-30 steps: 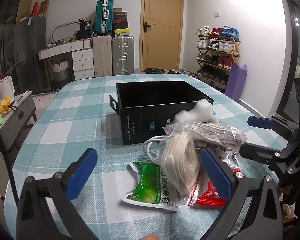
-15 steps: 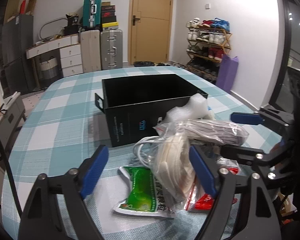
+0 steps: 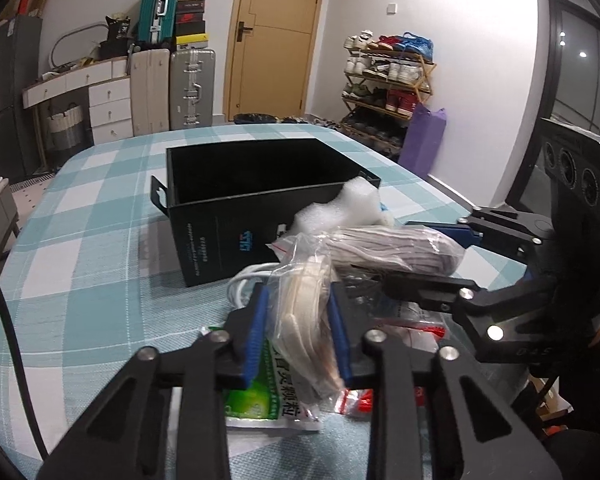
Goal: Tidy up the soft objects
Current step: 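Grasp the bagged white cable with the left gripper while the right grasps the bagged rope, then carry both bags over the black box and release them inside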
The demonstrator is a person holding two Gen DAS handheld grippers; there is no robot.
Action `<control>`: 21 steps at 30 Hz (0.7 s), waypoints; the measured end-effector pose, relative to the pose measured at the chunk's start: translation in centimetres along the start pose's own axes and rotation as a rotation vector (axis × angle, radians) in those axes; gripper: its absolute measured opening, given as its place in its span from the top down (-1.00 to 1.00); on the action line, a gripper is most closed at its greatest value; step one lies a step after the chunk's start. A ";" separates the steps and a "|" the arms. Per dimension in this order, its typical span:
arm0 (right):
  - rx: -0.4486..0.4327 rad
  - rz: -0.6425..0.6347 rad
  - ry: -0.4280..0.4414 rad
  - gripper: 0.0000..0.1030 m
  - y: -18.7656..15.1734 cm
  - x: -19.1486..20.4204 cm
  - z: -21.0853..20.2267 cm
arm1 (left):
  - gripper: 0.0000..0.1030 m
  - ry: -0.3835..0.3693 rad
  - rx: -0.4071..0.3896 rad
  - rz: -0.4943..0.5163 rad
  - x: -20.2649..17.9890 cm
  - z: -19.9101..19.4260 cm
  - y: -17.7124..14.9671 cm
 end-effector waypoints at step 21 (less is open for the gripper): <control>-0.134 0.060 0.017 0.57 2.0 -0.9 -3.4 | 0.69 -0.014 -0.089 -0.038 -0.2 -3.9 2.3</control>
Point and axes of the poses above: each gripper's, at about its wrist camera, not at the fingertips, and z roughly the way its jaws point, x to its left, y to its top, the point moved 9 cm from there along z, roughly the way its jaws point, and after that the axes turned 15 degrees about -z, right-handed, at the moved point
